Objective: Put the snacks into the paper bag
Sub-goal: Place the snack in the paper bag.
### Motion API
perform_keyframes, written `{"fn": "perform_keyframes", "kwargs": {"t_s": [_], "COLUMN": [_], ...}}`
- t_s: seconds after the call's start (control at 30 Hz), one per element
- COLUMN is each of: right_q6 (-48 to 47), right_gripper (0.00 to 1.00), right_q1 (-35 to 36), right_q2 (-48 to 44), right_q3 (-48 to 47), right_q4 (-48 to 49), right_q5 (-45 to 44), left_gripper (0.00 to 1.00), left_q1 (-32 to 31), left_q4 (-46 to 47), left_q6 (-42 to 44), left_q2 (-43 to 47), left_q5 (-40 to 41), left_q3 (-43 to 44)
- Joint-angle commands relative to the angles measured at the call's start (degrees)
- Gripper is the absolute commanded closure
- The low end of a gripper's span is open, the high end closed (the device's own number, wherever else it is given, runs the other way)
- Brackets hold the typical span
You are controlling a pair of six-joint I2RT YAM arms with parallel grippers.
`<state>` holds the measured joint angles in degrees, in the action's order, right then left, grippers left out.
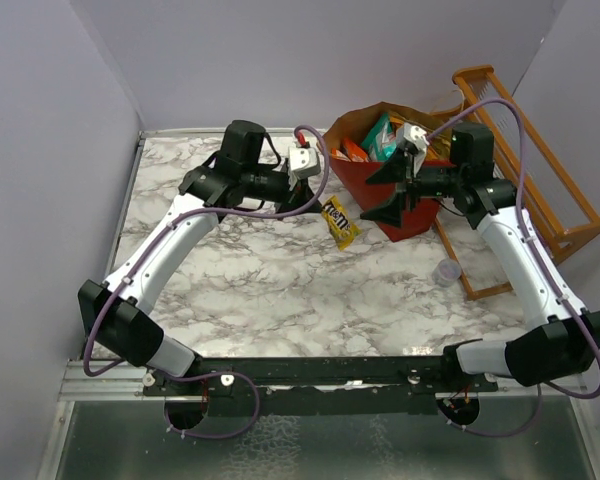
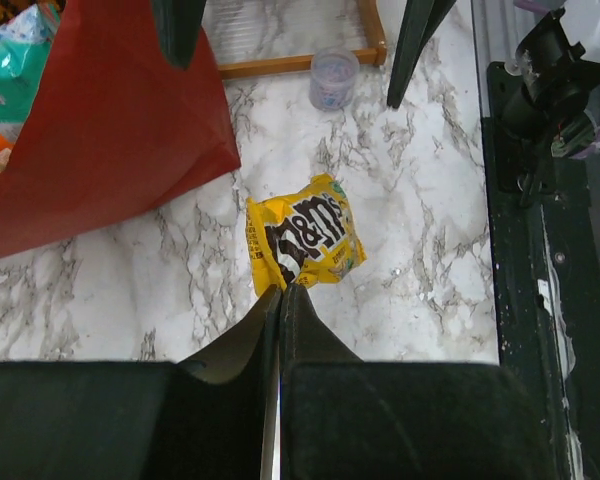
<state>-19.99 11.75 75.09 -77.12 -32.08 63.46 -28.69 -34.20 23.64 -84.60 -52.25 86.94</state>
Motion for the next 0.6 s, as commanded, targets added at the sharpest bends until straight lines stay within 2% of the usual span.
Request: {"fn": "perform_keyframes", "kwargs": {"t_s": [0.0,0.27,0.43,0.57], "right_q6": [1.6,8.3,12.0,15.8], "right_gripper": [0.07,0.07,0.07,0.11], "right_q1": [1.8,3.5,3.7,4.1], "right_q2": [2.2,3.2,3.1,2.8], "right_q3": [0.3,7.0,10.5,14.0], "right_q4": [2.1,9.9,14.1,19.0], "right_q5": [5.9,4.8,7.2,8.3], "left_gripper": [1.00,1.00,1.00,1.00], "left_q1": [-1.9,-3.2,-3.2,-3.2], "left_q4": [0.8,2.3,4.3,6.4], "left_q6": [0.5,-1.9,-4.6,-7.2], "left_q2": [0.1,0.5,0.7,0.6], "left_q5": [-1.1,-1.6,-2.2,-2.0], "left_q3": [3.1,3.3,2.6,2.3]}}
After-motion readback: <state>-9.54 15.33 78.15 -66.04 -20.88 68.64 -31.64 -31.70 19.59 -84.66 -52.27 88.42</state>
